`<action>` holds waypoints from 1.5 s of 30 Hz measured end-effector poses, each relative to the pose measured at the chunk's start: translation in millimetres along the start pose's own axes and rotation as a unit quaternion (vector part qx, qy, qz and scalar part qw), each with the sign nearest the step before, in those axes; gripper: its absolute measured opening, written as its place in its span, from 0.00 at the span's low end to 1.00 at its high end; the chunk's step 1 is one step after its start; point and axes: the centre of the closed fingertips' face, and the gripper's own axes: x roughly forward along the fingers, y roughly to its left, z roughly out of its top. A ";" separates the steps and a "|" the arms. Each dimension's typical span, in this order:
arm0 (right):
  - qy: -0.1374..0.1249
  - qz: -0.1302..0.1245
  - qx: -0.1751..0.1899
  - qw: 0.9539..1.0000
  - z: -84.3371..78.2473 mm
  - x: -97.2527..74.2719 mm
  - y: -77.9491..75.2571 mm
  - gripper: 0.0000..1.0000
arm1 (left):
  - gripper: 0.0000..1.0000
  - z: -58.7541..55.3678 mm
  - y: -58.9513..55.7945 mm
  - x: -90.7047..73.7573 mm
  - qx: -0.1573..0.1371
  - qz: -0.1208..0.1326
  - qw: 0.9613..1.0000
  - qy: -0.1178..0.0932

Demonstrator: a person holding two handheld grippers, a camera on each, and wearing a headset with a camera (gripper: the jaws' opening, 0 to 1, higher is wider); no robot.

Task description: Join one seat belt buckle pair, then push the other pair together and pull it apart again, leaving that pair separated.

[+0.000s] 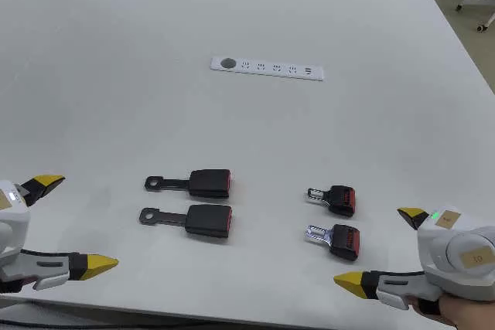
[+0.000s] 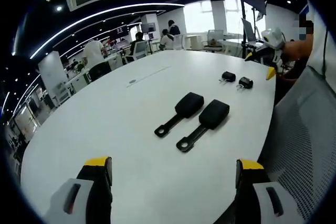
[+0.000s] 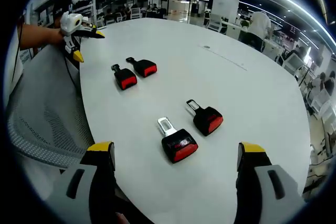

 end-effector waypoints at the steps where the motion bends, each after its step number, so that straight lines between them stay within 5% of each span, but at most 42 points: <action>1: 0.000 0.000 0.001 1.000 0.0 -0.3 0.4 0.94 | 0.98 -0.5 0.4 0.1 -0.001 0.000 1.000 0.000; 19: 0.006 -0.003 0.003 1.000 -1.1 -0.4 1.4 0.99 | 0.98 1.5 3.2 -0.4 -0.010 0.007 1.000 -0.004; 23: 0.006 0.000 -0.002 1.000 1.3 -0.5 3.3 0.98 | 0.98 4.9 -1.7 -0.8 -0.008 0.005 1.000 -0.002; 30: 0.002 0.005 -0.015 1.000 4.4 -1.2 5.7 0.96 | 0.99 3.5 6.1 -2.6 -0.015 0.017 1.000 -0.002; 45: 0.018 0.014 -0.024 0.999 -4.1 -2.4 5.6 0.87 | 0.97 6.1 -4.0 -1.2 -0.001 0.001 1.000 0.004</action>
